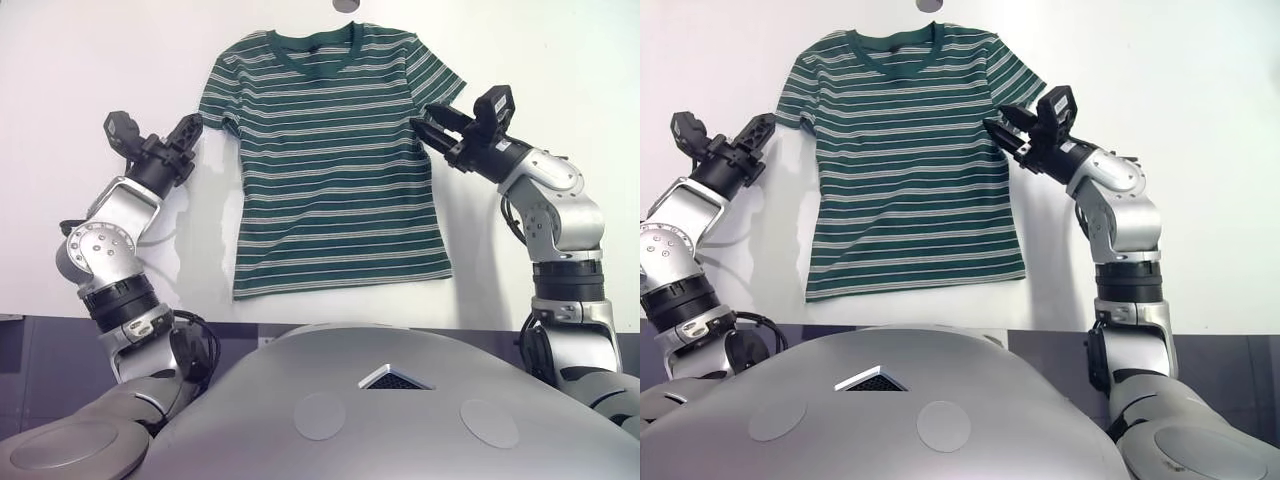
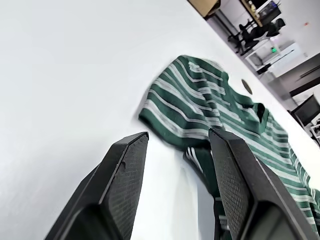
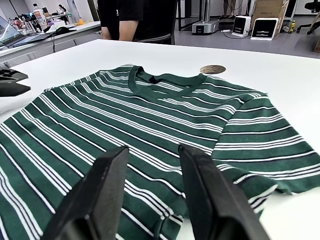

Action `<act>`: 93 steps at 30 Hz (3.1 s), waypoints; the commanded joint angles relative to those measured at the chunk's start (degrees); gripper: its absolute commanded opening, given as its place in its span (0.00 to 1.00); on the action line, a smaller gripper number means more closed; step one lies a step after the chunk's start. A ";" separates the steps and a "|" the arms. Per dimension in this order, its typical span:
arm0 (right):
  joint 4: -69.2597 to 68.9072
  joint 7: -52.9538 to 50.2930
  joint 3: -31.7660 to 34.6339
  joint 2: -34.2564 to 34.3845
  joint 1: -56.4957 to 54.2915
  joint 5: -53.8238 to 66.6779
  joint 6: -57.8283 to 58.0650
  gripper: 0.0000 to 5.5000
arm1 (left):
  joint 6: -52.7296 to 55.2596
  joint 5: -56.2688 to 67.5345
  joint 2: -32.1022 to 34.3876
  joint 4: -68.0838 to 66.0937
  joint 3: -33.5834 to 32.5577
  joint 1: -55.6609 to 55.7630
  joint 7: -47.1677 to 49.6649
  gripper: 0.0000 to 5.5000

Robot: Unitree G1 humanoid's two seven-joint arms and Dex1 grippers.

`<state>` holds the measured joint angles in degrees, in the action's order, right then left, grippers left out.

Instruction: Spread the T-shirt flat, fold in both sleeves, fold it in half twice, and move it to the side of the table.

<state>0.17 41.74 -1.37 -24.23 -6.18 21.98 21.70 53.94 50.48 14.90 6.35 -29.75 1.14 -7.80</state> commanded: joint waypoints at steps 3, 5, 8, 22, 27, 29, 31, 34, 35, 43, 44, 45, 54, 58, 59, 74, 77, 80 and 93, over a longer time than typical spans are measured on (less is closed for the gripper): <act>0.61 0.19 -0.96 0.48 -1.01 -1.10 -0.49 0.34 | 0.80 0.47 -4.84 -8.22 -0.17 1.92 4.42 0.40; 0.68 0.19 -1.01 0.51 -0.87 -1.12 -0.68 0.34 | 0.15 1.54 -6.14 -10.87 -0.97 4.49 5.15 0.40; 0.62 0.26 -1.47 0.82 -0.91 -1.47 -0.83 0.34 | -0.66 2.30 -7.02 -14.33 -1.76 6.87 5.69 0.37; -0.43 1.50 -4.58 1.06 0.28 -4.65 -2.51 0.34 | -9.33 0.72 -2.86 -24.18 -6.01 9.25 3.69 0.00; -2.90 2.88 -11.12 -1.17 2.66 -11.86 -8.10 0.34 | -13.61 -7.44 1.26 -21.28 1.82 6.60 -2.21 0.00; -4.08 3.05 -14.13 -1.89 3.44 -15.65 -11.59 0.34 | -21.97 -18.89 6.27 -17.16 12.98 3.88 -8.73 0.00; -4.80 3.16 -15.81 -1.96 4.07 -17.37 -13.34 0.34 | -28.57 -28.17 9.79 -18.12 20.91 4.09 -12.53 0.05; -4.47 3.31 -16.76 -1.83 4.40 -18.04 -14.04 0.34 | -35.25 -36.33 10.87 -25.61 26.10 7.69 -13.76 0.12; -4.18 3.62 -16.91 -2.00 4.38 -18.19 -14.34 0.34 | -35.79 -36.53 10.27 -26.71 26.20 8.32 -14.34 0.12; -2.83 4.48 -16.62 -3.05 4.84 -18.32 -15.36 0.34 | -32.23 -31.87 8.53 -20.94 20.64 5.19 -15.04 0.17; -2.61 4.43 -16.59 -3.10 4.93 -18.39 -15.52 0.34 | -30.92 -30.54 8.53 -19.40 19.32 4.48 -15.07 0.21; -2.28 4.41 -16.57 -3.09 4.92 -18.43 -15.69 0.34 | -30.57 -30.26 8.48 -19.13 18.64 4.51 -14.88 0.23; -0.33 4.55 -16.66 -3.29 4.95 -18.94 -16.84 0.34 | -31.15 -30.94 5.93 -27.65 19.27 10.67 -16.20 0.34; -0.10 4.38 -16.66 -3.17 4.84 -19.04 -16.89 0.34 | -31.52 -33.34 6.09 -31.54 21.37 12.00 -16.79 0.30; 0.00 4.44 -16.72 -3.12 4.60 -19.07 -16.91 0.34 | -31.57 -33.48 6.14 -31.77 21.43 12.03 -16.82 0.28; 2.23 6.83 -24.51 -6.69 6.39 -26.78 -19.92 0.34 | -24.48 -27.00 17.23 -38.60 16.55 16.64 -34.30 0.01; 2.81 6.60 -24.71 -7.63 5.90 -27.76 -20.35 0.34 | -25.14 -28.74 20.57 -44.48 18.07 20.11 -39.23 0.01; 1.95 7.06 -24.59 -8.32 6.08 -27.35 -20.23 0.34 | -26.80 -31.22 21.94 -50.47 19.69 23.94 -41.99 0.01; -5.27 7.56 -21.81 -9.22 8.18 -23.08 -16.35 0.34 | -9.69 -26.53 12.53 -43.01 17.78 35.05 -33.81 0.01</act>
<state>-5.82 48.21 -22.45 -31.93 0.19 0.04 2.47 40.91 23.08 29.46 -38.89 -11.97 35.42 -44.34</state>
